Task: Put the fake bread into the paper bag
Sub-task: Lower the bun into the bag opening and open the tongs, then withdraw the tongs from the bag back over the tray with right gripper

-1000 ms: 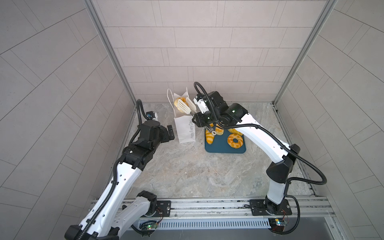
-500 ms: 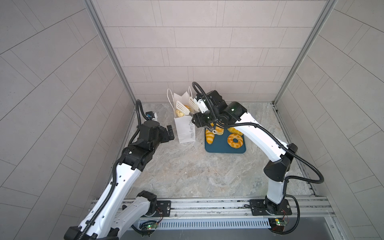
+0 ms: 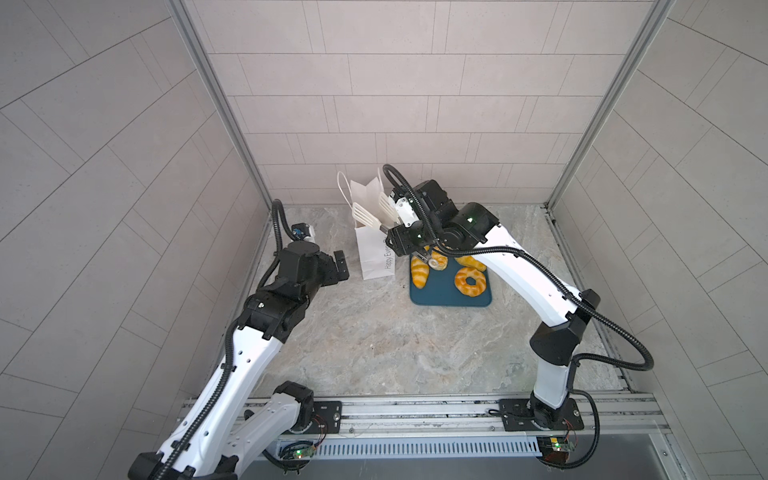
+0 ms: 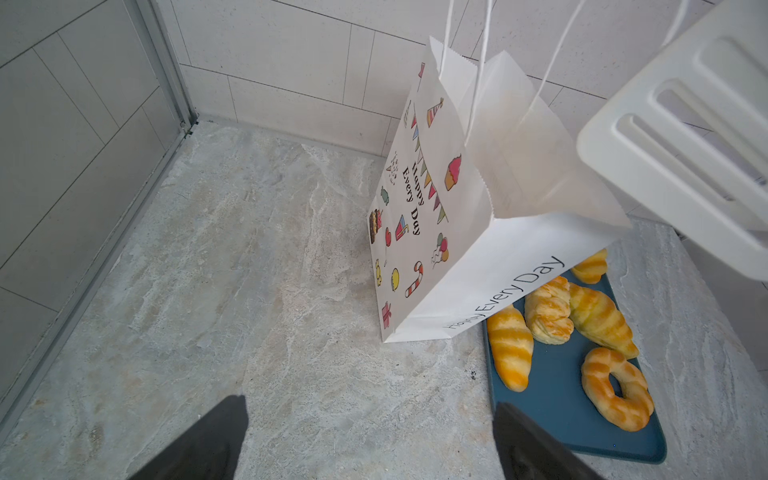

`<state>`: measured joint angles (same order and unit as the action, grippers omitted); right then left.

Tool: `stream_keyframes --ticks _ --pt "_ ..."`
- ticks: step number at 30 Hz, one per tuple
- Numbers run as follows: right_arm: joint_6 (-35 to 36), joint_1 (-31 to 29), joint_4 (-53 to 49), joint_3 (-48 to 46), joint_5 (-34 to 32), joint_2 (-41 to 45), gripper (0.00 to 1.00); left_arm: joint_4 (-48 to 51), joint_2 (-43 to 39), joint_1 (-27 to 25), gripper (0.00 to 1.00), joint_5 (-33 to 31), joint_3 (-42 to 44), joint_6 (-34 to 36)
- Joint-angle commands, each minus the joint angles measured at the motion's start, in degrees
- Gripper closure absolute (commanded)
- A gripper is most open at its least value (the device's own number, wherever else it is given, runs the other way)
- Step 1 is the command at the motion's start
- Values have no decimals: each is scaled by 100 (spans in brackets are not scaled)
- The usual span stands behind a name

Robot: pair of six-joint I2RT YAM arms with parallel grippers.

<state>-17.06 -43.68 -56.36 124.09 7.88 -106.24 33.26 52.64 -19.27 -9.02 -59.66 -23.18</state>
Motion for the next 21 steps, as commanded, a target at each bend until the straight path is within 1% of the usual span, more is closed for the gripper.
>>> stream_keyframes --ticks 1,3,5,8,14,16,21 --pt "288 -54 -112 -153 -244 699 37 -38 -93 -38 0 -64 33 -65" --pt "376 -44 -59 -513 -434 1015 38 -39 -105 -98 0 -136 33 -56" --pt "465 -46 219 -1096 -662 1442 38 -41 -107 -172 0 -243 25 -38" --pt "500 -12 468 -1728 -785 1989 37 -59 -80 -265 0 -316 -4 -20" --pt "528 84 28 -2506 -1412 2765 37 -66 -36 -355 0 -367 -55 21" --pt "515 192 -104 -2905 -1596 3035 37 -80 -45 -368 0 -377 -55 22" --pt "478 604 -317 -3803 -1616 3443 37 -175 -124 -408 0 -544 28 -19"
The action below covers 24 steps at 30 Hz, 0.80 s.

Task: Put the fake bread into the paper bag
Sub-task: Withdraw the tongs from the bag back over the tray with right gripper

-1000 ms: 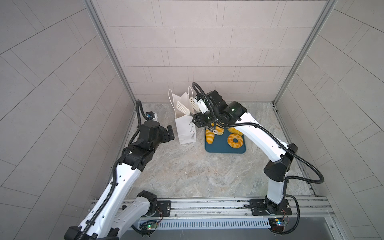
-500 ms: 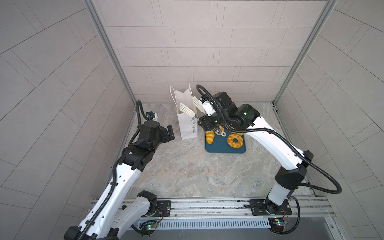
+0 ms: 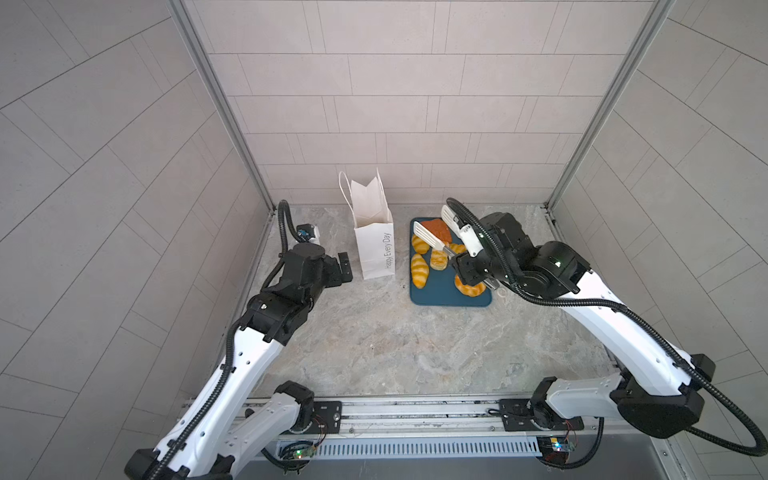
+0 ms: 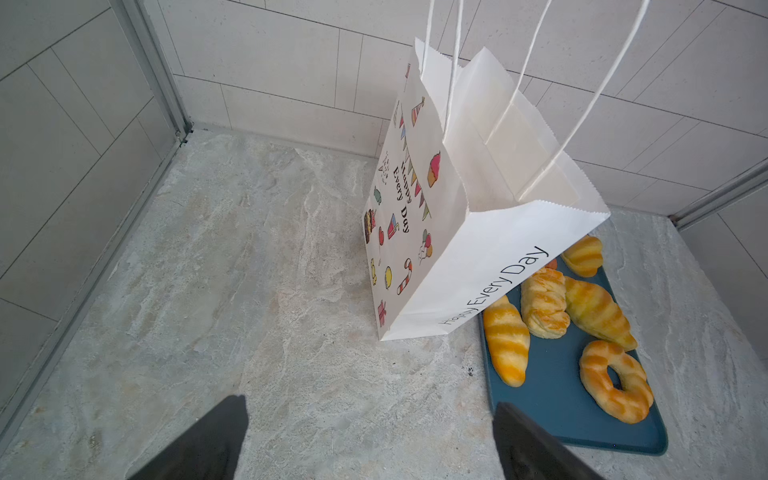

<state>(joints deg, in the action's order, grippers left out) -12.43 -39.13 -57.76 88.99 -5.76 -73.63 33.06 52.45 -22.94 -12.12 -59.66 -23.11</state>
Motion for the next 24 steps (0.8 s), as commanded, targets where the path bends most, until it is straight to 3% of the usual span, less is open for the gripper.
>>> stream_keyframes --ticks 1,10,24 --pt "7 237 -207 -464 -251 186 37 -208 -143 -56 0 -280 74 -35" --pt "34 442 -440 -1360 -559 -281 38 -282 -252 -60 0 -306 173 -9" --pt "-69 682 -964 -1507 -568 -1404 39 -274 -138 -59 0 -262 237 70"
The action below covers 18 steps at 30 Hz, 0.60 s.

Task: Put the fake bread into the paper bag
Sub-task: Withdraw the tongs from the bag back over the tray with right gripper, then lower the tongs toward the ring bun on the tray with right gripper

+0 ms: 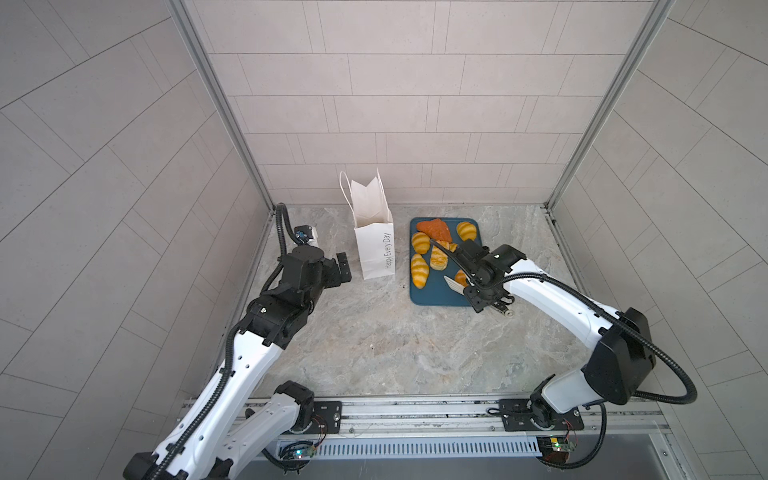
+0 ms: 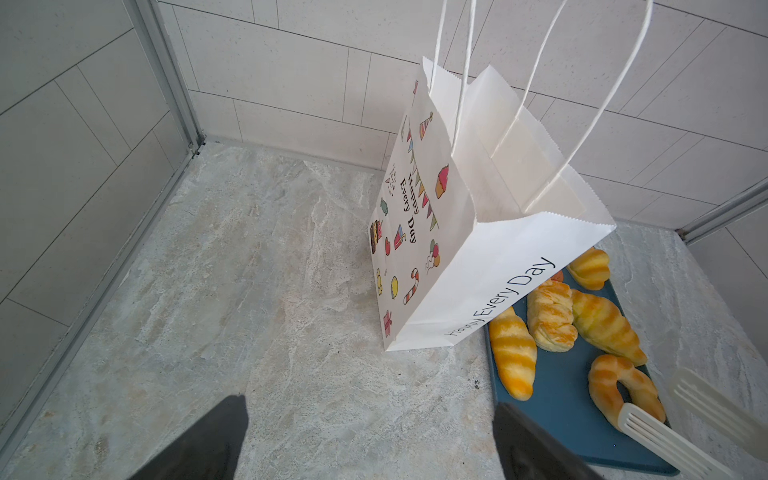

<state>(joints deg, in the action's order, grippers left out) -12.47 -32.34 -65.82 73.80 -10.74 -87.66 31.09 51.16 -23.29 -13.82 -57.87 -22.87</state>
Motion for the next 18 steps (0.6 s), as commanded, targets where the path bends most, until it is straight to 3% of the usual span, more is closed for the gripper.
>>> stream_keyframes --ticks 1,18 --pt "-58 5 -135 3 -45 -29 39 -77 -12 -22 0 -110 78 46" --pt "119 198 25 159 147 -648 48 -42 -110 -20 0 -190 221 78"
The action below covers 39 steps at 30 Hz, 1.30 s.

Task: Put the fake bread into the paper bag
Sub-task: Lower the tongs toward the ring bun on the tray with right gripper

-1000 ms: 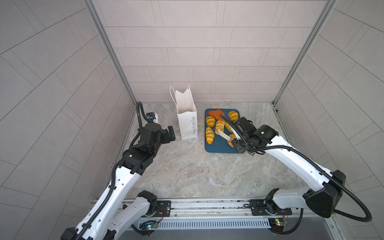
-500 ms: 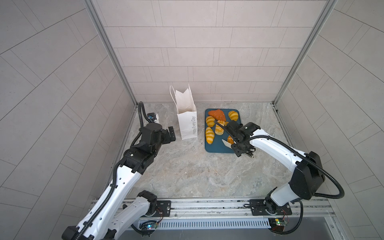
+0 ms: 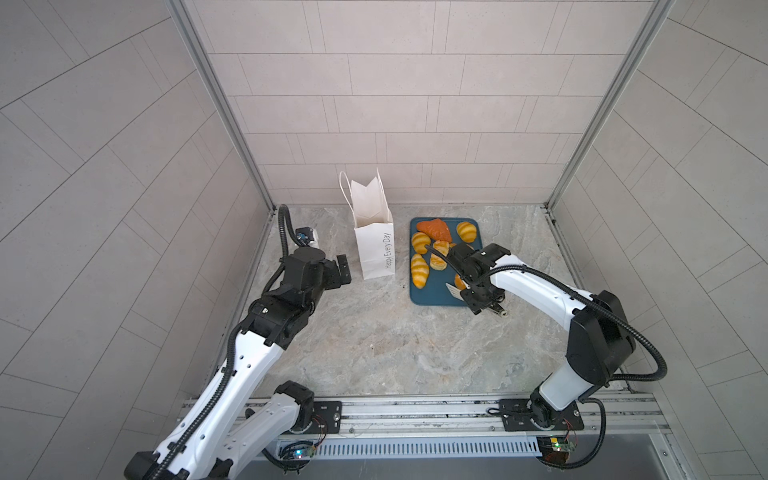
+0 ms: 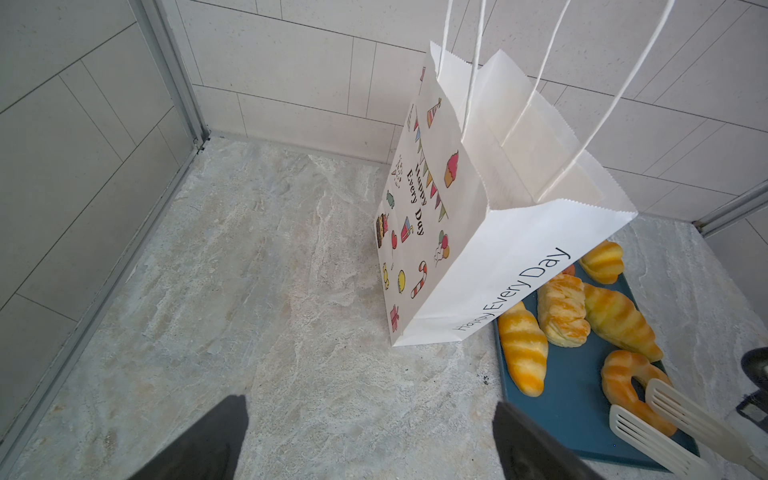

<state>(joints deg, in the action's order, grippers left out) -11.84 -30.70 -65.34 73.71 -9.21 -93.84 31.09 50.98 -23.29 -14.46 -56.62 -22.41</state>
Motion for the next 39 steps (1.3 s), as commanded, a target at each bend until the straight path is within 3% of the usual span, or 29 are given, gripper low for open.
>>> stream_keyframes --ticks 1,17,39 --pt "66 42 -14 178 2 -54 48 -37 -99 -21 0 -125 104 35" --pt "97 76 -80 338 -65 81 47 11 -159 -23 0 -184 142 25" --pt "330 319 4 363 226 -568 49 63 -228 -18 0 -238 169 10"
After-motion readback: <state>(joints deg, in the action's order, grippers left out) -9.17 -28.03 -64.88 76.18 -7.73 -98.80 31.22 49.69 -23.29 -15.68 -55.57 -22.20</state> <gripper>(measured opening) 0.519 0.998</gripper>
